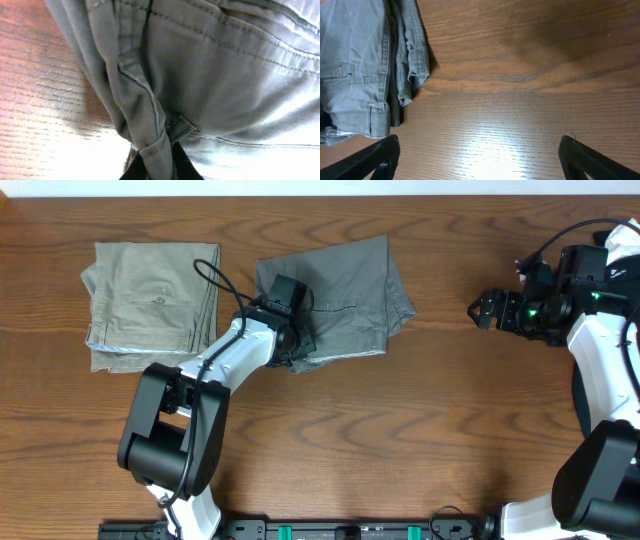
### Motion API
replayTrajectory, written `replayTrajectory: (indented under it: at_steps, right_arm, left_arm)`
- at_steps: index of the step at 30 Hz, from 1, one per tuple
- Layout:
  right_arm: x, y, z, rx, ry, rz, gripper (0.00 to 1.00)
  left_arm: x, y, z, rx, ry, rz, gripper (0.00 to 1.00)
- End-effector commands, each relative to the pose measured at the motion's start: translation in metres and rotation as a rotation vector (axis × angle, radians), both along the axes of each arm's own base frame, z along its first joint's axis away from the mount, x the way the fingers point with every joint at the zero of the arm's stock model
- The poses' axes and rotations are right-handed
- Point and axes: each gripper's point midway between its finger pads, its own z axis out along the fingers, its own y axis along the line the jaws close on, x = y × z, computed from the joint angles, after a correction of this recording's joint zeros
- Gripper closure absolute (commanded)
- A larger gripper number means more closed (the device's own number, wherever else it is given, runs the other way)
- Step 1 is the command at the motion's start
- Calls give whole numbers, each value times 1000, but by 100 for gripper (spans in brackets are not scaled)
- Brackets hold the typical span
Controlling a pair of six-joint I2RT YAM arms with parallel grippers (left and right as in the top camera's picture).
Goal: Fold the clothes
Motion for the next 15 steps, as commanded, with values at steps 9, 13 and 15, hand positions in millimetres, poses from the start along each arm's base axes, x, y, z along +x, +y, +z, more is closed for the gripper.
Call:
replayTrajectory:
  at_steps: [9,13,15]
  right_arm:
    - [1,-1,0,5,2,-10,1]
    - [1,-1,0,5,2,-10,1]
    - [1,-1,0,5,2,-10,1]
  left_arm:
    - [38,9,34,214,-213,-367,94]
    - [50,17,60,265,-291,-333,94]
    - [57,19,76,286,-348,-329,94]
